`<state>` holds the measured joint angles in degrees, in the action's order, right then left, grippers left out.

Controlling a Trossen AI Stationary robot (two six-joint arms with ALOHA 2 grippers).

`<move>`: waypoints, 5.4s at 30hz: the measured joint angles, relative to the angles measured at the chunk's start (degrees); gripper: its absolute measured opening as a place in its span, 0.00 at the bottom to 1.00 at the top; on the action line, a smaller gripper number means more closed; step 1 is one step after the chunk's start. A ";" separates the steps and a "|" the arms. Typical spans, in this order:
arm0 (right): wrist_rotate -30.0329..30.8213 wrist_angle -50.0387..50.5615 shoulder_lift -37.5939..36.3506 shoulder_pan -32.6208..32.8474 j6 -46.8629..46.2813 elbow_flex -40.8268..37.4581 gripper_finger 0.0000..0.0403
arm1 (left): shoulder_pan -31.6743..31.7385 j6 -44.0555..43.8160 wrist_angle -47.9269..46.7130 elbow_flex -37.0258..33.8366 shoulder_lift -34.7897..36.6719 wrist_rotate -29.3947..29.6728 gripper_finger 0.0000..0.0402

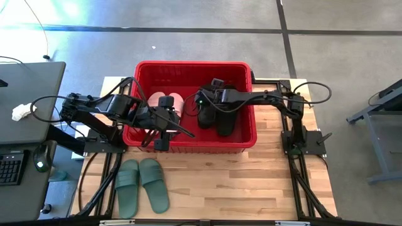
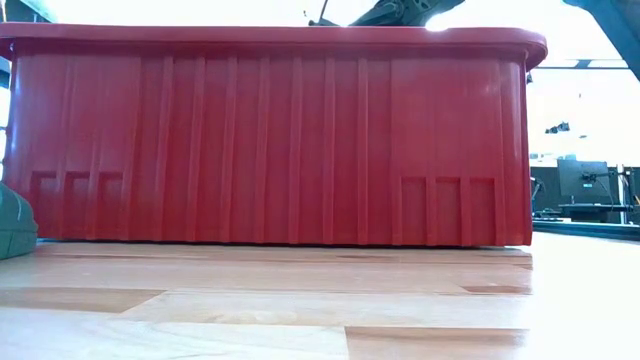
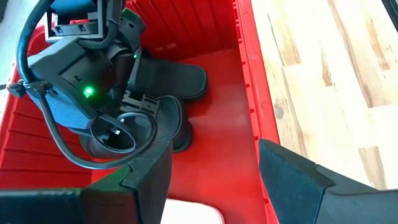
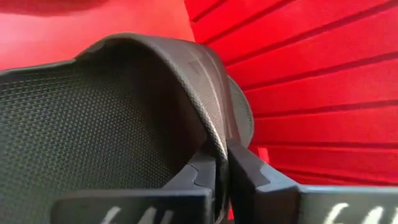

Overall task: Pick and place slides into bin
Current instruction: Put the black slide into the red bin, then put the green slide into the red bin

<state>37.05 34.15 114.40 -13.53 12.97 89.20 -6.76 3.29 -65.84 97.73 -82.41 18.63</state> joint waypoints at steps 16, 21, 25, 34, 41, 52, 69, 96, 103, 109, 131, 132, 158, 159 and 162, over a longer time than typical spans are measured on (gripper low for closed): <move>-1.60 0.99 -0.03 0.62 2.36 -0.05 0.37 | 0.01 0.01 0.01 0.00 0.00 0.00 0.55; -2.17 1.25 -0.91 0.82 2.20 -0.12 0.43 | 0.01 0.00 0.00 0.00 0.00 0.00 0.55; -2.37 1.16 -1.56 0.82 1.99 -0.12 0.46 | 0.00 0.02 0.00 0.00 0.00 0.00 0.55; -2.47 2.11 -1.58 1.05 1.88 -0.12 0.47 | 0.01 0.00 0.00 0.00 0.00 0.00 0.55; -1.49 5.04 -1.58 2.58 0.97 -0.10 0.47 | 0.02 0.02 0.00 0.00 0.00 0.01 0.55; -2.31 8.07 -1.69 4.30 -0.86 -0.01 0.47 | 0.01 0.01 0.00 0.00 0.00 0.02 0.55; -4.57 9.99 -1.74 6.16 -5.49 0.01 0.47 | 0.02 0.02 0.00 0.00 0.00 0.02 0.55; -1.58 9.40 -1.69 5.68 -5.92 -0.01 0.66 | 0.02 0.02 0.00 0.00 0.00 0.02 0.55; -0.79 9.57 -1.69 7.35 -5.57 -0.01 0.67 | 0.02 0.01 0.00 0.00 0.00 0.02 0.55; -0.45 9.95 -1.69 9.33 -5.51 -0.01 0.67 | 0.02 0.02 0.00 0.00 0.00 0.02 0.55; 18.99 15.00 -5.10 17.35 -5.51 -0.08 0.67 | 0.02 0.00 0.00 0.00 0.00 0.02 0.55; 19.42 14.99 -5.93 17.51 -5.55 -0.08 0.67 | 0.00 0.01 0.01 0.00 0.00 0.02 0.55; -31.91 42.55 -55.13 4.44 -34.76 -0.08 0.57 | 0.01 0.01 0.02 0.00 0.00 0.00 0.55; -36.84 42.37 -56.32 5.04 -36.72 -0.08 0.54 | 0.00 0.01 0.02 0.01 0.00 0.00 0.55; -47.39 41.04 -58.68 8.11 -40.65 -0.08 0.42 | 0.02 0.01 0.02 0.00 0.00 0.01 0.55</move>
<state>-10.35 75.20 55.72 -5.42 -27.67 89.12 -6.74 3.30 -65.82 97.73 -82.41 18.65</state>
